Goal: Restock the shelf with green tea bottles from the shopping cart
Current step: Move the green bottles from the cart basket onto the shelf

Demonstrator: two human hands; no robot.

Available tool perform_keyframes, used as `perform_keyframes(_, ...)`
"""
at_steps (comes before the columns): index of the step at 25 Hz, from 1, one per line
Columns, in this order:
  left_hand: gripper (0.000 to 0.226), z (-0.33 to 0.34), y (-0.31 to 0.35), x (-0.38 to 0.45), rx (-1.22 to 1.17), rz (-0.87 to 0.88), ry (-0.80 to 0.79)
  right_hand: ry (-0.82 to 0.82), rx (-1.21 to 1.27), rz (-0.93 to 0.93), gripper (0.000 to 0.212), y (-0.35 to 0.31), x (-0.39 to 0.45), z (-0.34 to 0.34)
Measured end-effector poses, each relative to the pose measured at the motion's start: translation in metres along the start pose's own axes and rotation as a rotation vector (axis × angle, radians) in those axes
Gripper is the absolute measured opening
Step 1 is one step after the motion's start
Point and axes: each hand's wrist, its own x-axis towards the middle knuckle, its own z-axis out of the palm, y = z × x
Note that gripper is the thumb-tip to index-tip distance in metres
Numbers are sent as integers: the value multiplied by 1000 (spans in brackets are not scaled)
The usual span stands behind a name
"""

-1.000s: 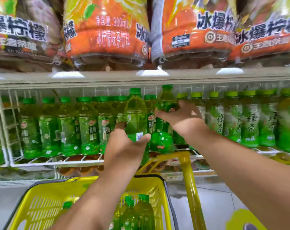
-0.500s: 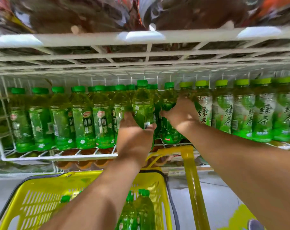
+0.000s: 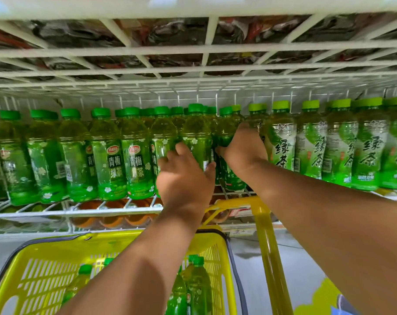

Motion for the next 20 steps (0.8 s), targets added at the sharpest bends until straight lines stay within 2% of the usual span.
perform_keyframes(2, 72, 0, -4, 2, 110, 54, 8, 3, -58, 0, 82, -1, -1, 1)
perform_keyframes(5, 66, 0, -13, -1, 152, 91, -33, -11, -169, -21, 73, 0, -6, -1)
perform_keyframes(10, 58, -3, -20, -10, 102, 123, -65, -23, -191, 14, 39, 11, -7, -4)
perform_keyframes(12, 56, -2, -26, -15, 61, 138, -87, -34, -233, 22, 47, 12, -11, -4)
perform_keyframes(16, 55, -4, -39, -23, 43, 179, -111, -121, -70, 113, 51, 11, -15, -9)
perform_keyframes(20, 61, -13, -59, -32, 91, 253, -86, -183, -163, 88, 59, 8, -31, -19)
